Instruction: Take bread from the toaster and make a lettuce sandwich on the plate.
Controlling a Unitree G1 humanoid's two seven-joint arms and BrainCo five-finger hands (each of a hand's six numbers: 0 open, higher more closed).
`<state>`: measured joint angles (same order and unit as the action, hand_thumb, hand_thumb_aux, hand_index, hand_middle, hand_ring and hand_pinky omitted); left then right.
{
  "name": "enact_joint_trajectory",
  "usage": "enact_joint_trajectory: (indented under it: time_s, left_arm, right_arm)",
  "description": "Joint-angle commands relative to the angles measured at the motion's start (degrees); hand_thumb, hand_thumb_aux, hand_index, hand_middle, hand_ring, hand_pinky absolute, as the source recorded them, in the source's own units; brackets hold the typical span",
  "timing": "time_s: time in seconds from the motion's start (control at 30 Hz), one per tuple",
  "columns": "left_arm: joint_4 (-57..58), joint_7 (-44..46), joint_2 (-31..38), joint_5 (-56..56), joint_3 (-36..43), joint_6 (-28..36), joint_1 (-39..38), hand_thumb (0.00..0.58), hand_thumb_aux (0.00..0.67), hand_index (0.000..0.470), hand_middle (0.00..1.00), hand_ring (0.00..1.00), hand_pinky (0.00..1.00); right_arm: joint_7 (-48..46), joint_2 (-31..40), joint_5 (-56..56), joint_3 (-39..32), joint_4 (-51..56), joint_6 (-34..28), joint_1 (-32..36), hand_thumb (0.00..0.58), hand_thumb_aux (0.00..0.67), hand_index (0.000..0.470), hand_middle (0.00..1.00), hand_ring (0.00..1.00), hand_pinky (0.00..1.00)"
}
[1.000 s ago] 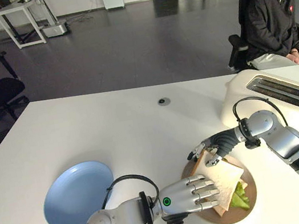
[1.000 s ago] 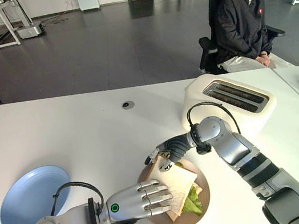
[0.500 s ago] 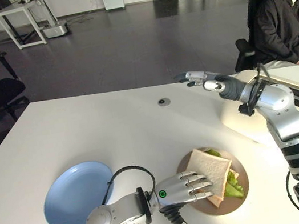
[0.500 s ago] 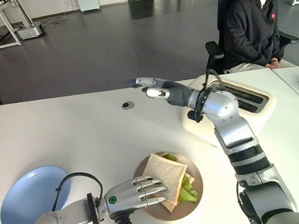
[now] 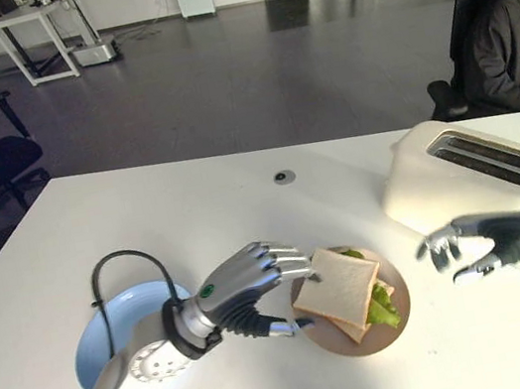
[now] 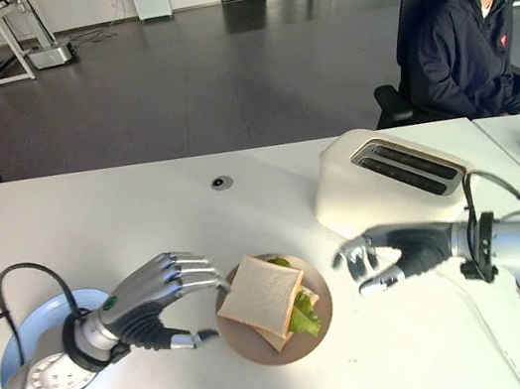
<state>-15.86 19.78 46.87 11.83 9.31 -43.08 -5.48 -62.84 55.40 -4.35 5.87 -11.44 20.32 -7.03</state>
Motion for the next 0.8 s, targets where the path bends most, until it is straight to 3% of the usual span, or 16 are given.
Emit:
enact_joint_trajectory:
  time_s: [0.03,0.13,0.2,0.4,0.6,0.8]
  left_arm:
    - [-0.3,10.7,7.3,-4.1,3.5,3.2,-6.0,0.58,0.67,0.47,1.0,1.0,1.0]
    - [-2.8,18.5,8.7,-6.0,8.8,7.2,-8.5,0.58,0.67,0.47,1.0,1.0,1.0]
    - [-2.3,20.1,5.0,-0.4,12.6,9.4,-7.5,0.58,0.67,0.47,1.0,1.0,1.0]
    - [13.5,4.2,-9.6,23.8,14.2,14.2,5.4,0.58,0.67,0.47,1.0,1.0,1.0]
    - [28.1,-7.7,-13.5,31.0,13.2,15.9,18.1,0.58,0.67,0.47,1.0,1.0,1.0]
    - [32.5,-13.1,-15.6,34.2,14.5,15.5,25.2,0.58,0.67,0.47,1.0,1.0,1.0]
  right_arm:
    - [-2.0,0.6,4.0,-6.5,-0.1,0.2,0.7,0.58,0.67,0.47,1.0,1.0,1.0]
    - [-2.7,0.5,8.5,-11.7,0.6,0.2,1.7,0.58,0.67,0.47,1.0,1.0,1.0]
    - [-2.3,-1.2,11.8,-15.5,2.7,0.3,3.9,0.58,0.67,0.47,1.0,1.0,1.0]
    - [2.6,-11.9,19.4,-25.6,13.9,1.0,13.3,0.58,0.67,0.47,1.0,1.0,1.0]
    - [15.2,-25.2,23.1,-27.1,29.7,-6.6,25.3,0.58,0.67,0.47,1.0,1.0,1.0]
    - [25.6,-29.9,25.6,-27.0,39.1,-2.9,33.6,0.58,0.67,0.47,1.0,1.0,1.0]
